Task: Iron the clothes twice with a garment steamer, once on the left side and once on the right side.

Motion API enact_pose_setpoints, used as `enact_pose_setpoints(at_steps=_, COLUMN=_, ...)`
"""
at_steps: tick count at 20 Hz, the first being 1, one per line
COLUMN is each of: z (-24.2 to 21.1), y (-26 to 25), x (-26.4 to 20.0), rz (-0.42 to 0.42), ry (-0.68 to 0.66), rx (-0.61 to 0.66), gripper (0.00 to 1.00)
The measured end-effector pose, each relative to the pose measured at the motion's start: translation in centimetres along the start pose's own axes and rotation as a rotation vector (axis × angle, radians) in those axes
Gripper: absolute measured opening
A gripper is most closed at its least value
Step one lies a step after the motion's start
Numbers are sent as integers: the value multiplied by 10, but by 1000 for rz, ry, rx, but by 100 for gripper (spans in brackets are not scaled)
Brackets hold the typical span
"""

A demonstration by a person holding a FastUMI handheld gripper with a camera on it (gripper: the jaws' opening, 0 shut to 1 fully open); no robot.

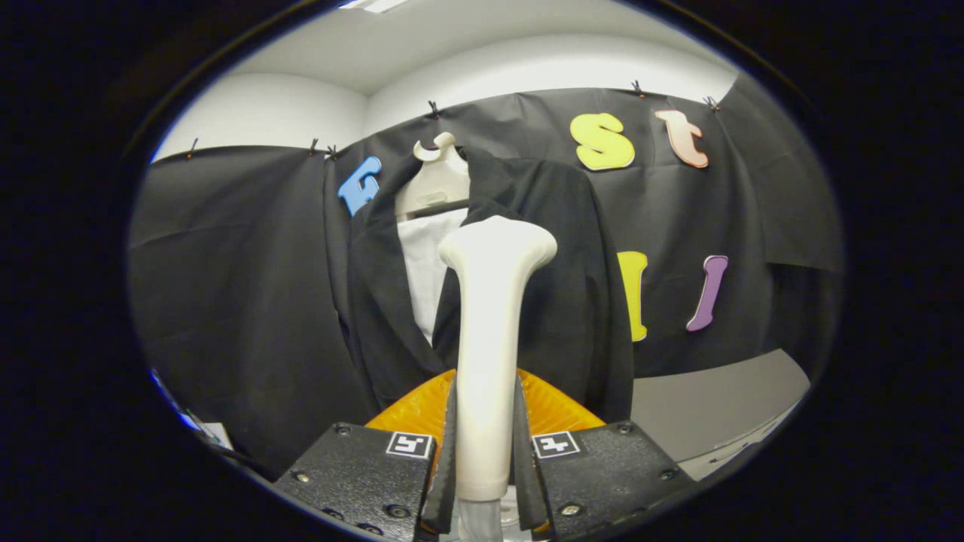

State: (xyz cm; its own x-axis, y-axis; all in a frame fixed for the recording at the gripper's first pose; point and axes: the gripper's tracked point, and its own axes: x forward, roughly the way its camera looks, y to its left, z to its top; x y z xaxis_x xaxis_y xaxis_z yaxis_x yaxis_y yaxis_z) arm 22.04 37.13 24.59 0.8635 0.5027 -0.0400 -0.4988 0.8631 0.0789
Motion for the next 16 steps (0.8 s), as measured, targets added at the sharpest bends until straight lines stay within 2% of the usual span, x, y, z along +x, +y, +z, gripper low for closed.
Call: enact_pose_setpoints(at_steps=16, z=-111, y=-11, x=-14, rz=-28, ry=202, rx=-20, gripper=35)
